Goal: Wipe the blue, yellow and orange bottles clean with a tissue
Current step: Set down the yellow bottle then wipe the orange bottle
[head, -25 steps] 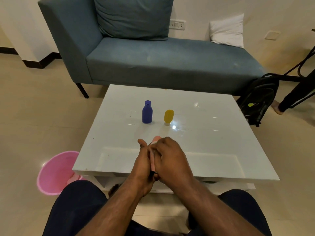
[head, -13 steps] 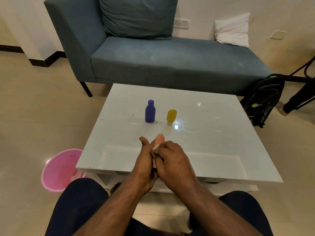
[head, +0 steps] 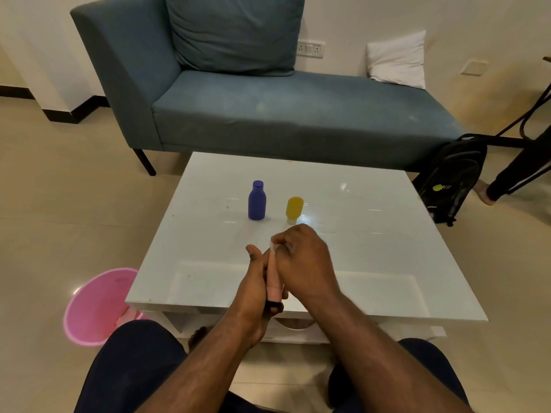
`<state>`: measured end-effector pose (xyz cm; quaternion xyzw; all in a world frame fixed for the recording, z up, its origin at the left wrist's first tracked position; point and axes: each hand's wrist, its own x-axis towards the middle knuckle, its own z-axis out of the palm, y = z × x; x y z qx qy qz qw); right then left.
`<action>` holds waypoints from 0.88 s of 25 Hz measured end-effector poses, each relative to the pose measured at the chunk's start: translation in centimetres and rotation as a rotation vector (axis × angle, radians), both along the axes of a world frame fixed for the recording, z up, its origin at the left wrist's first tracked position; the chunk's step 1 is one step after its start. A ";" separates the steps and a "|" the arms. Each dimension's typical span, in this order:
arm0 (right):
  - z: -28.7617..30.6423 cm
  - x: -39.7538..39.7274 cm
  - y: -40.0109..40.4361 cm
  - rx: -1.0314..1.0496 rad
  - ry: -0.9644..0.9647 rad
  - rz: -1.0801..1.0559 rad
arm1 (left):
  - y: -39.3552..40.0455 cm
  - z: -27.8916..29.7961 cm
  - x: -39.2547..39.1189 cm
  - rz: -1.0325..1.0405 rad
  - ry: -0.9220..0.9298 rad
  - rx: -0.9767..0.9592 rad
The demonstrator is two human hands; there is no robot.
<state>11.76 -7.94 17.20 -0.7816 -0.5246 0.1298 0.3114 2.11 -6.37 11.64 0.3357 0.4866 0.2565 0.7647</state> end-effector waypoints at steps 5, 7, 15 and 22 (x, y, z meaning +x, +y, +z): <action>-0.1 -3.1 -2.7 -0.022 -0.003 0.086 | 0.6 0.8 -0.4 0.020 -0.099 -0.041; -0.4 -2.7 -3.0 0.009 -0.011 0.144 | 0.5 0.5 -0.6 0.004 -0.102 -0.041; -1.6 -1.6 -3.3 0.132 0.020 0.099 | 0.3 1.6 -0.6 -0.010 -0.105 -0.077; -1.2 0.1 -2.4 0.177 0.175 -0.069 | 0.4 1.6 -0.7 0.036 -0.191 -0.190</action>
